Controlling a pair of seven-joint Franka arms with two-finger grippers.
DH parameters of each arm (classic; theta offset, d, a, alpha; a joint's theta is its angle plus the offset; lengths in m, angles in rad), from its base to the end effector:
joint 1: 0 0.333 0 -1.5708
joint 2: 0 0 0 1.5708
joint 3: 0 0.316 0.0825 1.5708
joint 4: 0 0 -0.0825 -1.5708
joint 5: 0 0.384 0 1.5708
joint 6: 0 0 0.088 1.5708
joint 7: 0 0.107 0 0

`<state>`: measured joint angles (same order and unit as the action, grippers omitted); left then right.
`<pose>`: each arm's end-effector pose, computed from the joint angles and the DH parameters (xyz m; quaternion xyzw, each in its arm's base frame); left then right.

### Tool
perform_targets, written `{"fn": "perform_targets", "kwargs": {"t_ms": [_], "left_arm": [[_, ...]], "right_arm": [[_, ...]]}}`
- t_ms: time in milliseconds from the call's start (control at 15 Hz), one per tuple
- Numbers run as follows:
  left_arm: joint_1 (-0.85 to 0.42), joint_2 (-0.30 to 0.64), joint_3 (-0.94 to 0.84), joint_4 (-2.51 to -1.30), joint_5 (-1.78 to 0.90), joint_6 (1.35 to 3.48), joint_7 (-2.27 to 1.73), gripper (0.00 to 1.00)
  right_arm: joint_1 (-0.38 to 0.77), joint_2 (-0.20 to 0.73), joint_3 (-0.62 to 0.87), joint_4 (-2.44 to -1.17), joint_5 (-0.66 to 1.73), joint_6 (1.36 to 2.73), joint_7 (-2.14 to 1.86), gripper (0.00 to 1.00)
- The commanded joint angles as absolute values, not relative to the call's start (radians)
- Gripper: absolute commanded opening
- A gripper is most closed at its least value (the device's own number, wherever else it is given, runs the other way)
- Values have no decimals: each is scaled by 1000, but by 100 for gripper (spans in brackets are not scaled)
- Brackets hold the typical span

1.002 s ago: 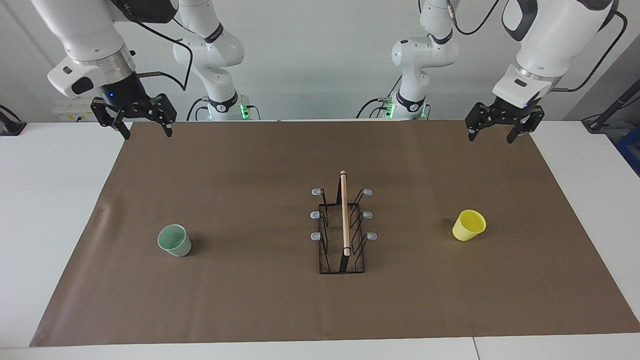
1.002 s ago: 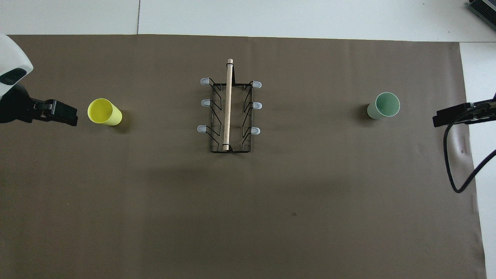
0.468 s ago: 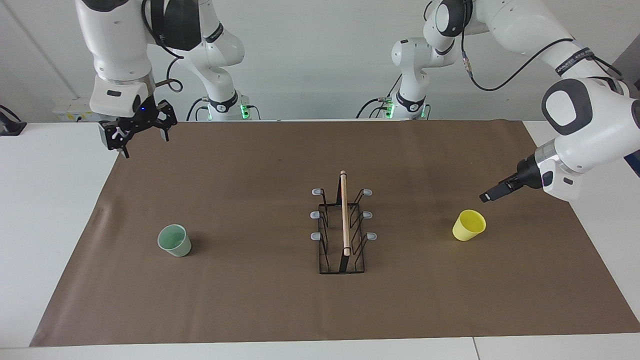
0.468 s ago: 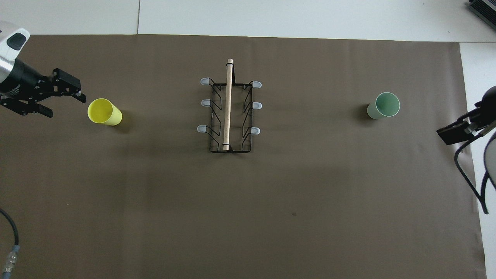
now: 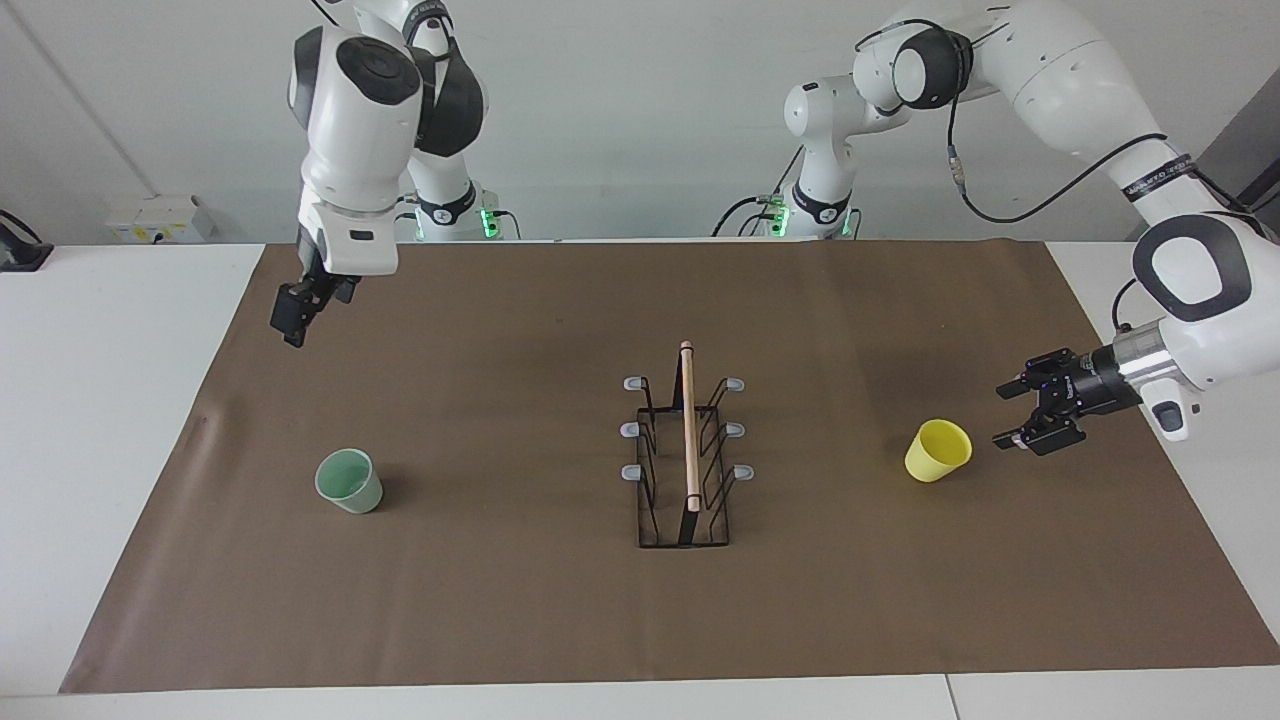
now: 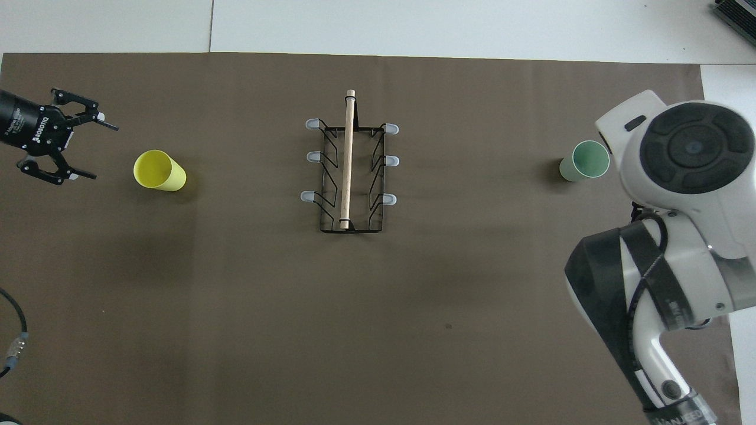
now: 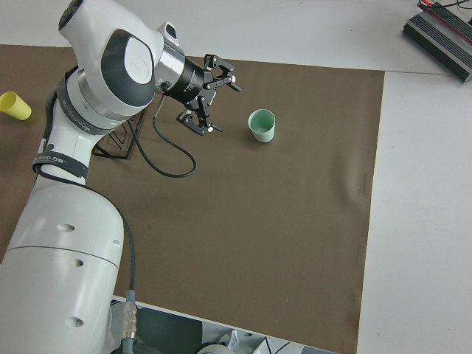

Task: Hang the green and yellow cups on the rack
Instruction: 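Open the left gripper toward the yellow cup while the right gripper reaches the green cup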

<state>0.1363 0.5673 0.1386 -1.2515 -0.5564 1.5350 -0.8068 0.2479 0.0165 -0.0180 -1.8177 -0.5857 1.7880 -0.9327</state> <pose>0.6844 0.1097 0.4280 0.8128 0.5151 -0.1926 0.1923 0.5625 0.0831 0.5301 0.7622 0.5830 -0.1173 0.2558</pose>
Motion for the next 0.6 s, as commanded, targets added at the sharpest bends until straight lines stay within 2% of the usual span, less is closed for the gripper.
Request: {"fn": "perform_targets", "kwargs": {"t_ms": [0, 267, 535], "left_arm": [[205, 577, 126, -1287, -655, 1597, -923, 100], [242, 531, 127, -1458, -816, 1713, -931, 100], [284, 532, 129, -1557, -939, 1766, -953, 100]], "right_arm": [[293, 78, -20, -1856, -705, 1828, -971, 100], [293, 126, -20, -1931, -840, 1943, -973, 100], [298, 198, -20, -1968, -971, 2058, -982, 100]]}}
